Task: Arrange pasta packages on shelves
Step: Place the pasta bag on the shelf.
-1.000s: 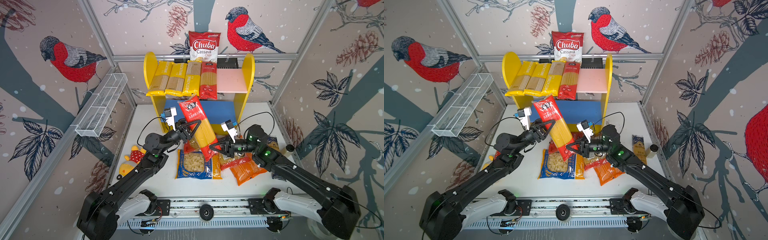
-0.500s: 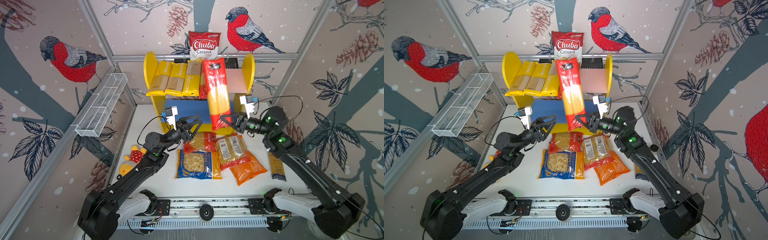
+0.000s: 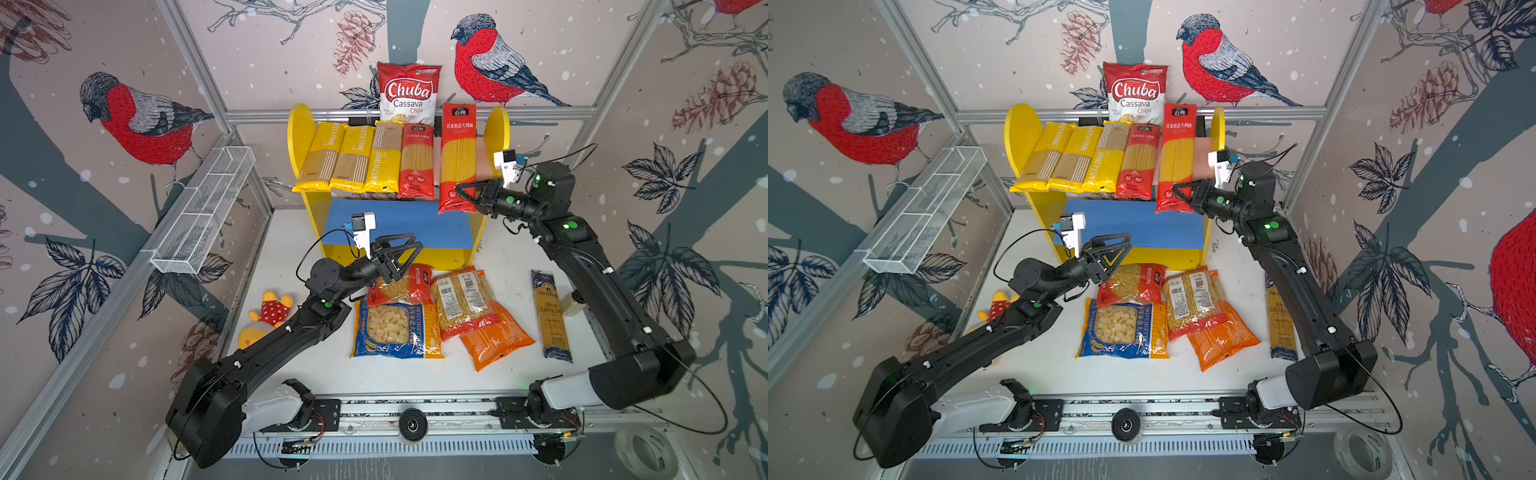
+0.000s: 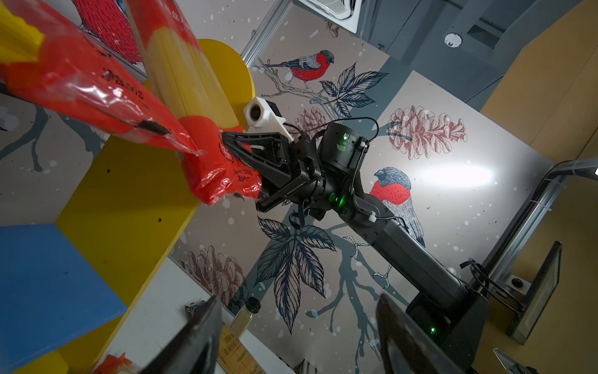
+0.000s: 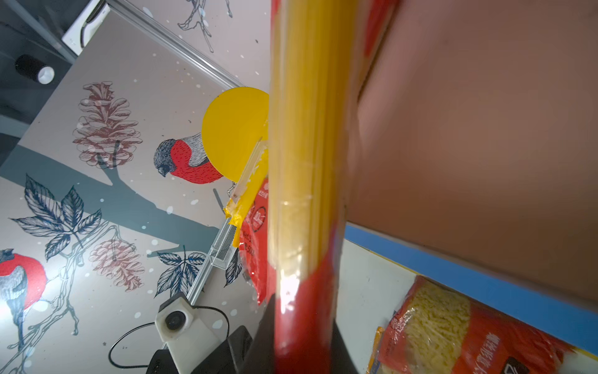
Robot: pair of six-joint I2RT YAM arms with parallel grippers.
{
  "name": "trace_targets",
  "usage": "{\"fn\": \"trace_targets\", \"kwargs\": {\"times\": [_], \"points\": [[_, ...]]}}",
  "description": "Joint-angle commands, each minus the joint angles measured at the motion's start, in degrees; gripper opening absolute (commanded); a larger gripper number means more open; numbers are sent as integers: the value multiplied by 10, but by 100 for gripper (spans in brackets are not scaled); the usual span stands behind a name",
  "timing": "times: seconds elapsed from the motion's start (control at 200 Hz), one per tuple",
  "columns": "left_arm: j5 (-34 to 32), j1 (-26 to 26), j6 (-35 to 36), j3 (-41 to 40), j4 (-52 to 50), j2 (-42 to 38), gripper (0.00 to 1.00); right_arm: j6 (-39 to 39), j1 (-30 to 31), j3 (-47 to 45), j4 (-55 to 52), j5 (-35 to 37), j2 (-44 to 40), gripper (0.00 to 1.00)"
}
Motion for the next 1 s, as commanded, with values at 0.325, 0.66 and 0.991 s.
{"fn": "trace_targets", "kwargs": {"times": [0.325, 0.66, 0.991], "points": [[-12, -18, 6, 7, 28, 28, 74, 60, 8, 48, 46, 35, 48, 29], [-15, -19, 12, 5, 23, 25, 74, 53, 4, -8, 31, 53, 8, 45], [-25, -23, 21, -8, 14, 25, 74, 123, 28, -138, 112, 96, -65, 61]]}}
